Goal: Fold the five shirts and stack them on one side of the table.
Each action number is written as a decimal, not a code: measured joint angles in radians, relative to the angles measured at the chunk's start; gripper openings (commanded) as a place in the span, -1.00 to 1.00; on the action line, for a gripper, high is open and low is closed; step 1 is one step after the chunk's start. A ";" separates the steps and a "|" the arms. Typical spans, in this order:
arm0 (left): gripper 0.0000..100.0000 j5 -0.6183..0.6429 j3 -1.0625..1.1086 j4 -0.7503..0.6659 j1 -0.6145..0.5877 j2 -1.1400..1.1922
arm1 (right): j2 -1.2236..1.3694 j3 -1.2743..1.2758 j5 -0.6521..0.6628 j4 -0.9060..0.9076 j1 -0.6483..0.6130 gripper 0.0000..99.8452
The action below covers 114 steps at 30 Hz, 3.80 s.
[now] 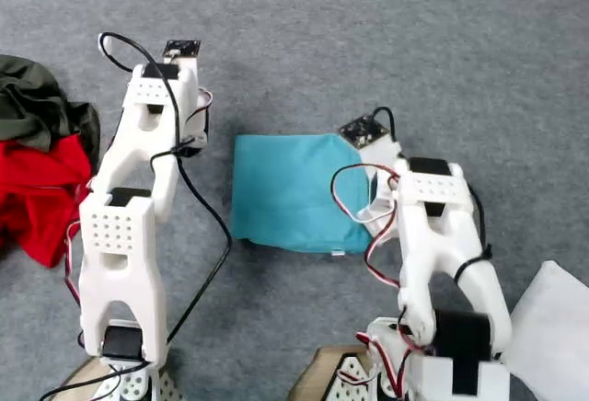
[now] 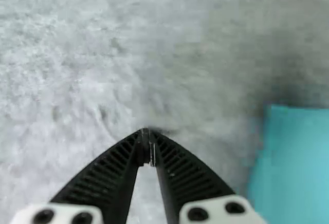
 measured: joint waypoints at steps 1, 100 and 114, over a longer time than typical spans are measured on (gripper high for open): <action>-0.96 0.000 -0.046 0.041 0.014 -0.011 | -0.026 -0.015 0.000 0.020 0.000 -0.99; -0.70 0.157 -0.552 0.244 0.201 0.272 | -0.535 0.583 -1.200 -0.494 -0.334 -0.25; -0.70 0.157 -0.552 0.238 0.201 0.284 | -0.535 0.605 -1.203 -0.555 -0.341 -0.25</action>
